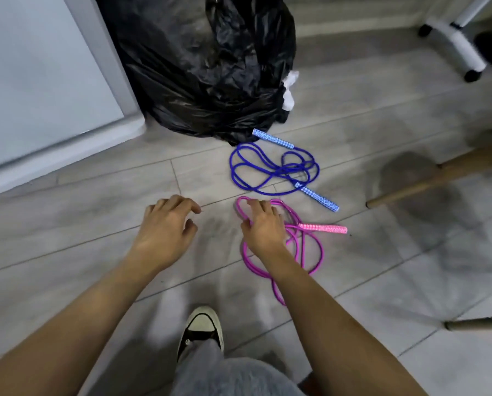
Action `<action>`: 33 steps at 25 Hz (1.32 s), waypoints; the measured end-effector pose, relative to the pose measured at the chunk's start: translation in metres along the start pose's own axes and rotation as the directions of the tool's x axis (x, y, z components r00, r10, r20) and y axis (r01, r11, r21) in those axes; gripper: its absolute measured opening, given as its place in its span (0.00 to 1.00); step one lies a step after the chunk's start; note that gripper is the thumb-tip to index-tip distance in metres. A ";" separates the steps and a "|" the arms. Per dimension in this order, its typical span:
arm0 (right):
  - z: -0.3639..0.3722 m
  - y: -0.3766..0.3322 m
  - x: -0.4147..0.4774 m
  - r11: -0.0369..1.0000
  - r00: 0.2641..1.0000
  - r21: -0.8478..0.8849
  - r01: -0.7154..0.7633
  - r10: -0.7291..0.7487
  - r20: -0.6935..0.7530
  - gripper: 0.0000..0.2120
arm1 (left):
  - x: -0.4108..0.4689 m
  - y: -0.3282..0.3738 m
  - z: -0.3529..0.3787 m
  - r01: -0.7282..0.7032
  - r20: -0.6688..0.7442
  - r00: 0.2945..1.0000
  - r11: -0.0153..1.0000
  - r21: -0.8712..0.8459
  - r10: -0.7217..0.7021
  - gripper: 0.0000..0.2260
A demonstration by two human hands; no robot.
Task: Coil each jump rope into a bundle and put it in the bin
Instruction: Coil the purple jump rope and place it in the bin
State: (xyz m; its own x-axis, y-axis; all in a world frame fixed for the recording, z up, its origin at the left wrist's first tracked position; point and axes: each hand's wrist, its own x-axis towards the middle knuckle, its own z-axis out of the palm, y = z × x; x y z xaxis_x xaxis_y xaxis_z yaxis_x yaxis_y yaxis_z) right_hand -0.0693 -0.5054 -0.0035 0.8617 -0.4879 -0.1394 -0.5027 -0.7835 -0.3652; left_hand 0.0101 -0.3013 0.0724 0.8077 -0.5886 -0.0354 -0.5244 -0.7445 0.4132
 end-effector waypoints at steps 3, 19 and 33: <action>0.036 0.053 0.001 0.942 0.933 -0.137 -0.306 0.325 0.153 0.34 | -0.009 -0.011 0.030 -0.008 0.056 0.998 1.000 0.004 0.008 0.12; 0.148 -0.078 0.003 0.956 0.911 0.275 0.104 -0.202 0.358 0.18 | -0.076 -0.118 0.061 0.255 0.270 0.924 0.962 0.093 -0.271 0.13; 0.160 -0.138 -0.019 0.792 0.756 0.595 0.140 -0.473 0.452 0.13 | -0.068 -0.166 0.035 0.663 0.658 0.493 -0.244 -0.708 -0.570 0.05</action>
State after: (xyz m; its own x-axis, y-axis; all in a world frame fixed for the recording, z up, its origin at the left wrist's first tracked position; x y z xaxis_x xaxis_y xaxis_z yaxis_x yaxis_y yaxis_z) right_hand -0.0058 -0.3264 -0.0981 0.9205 0.1760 -0.3488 -0.2365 -0.4598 -0.8560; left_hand 0.0330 -0.1492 -0.0255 0.5193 -0.0730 -0.8515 0.8542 0.0151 0.5197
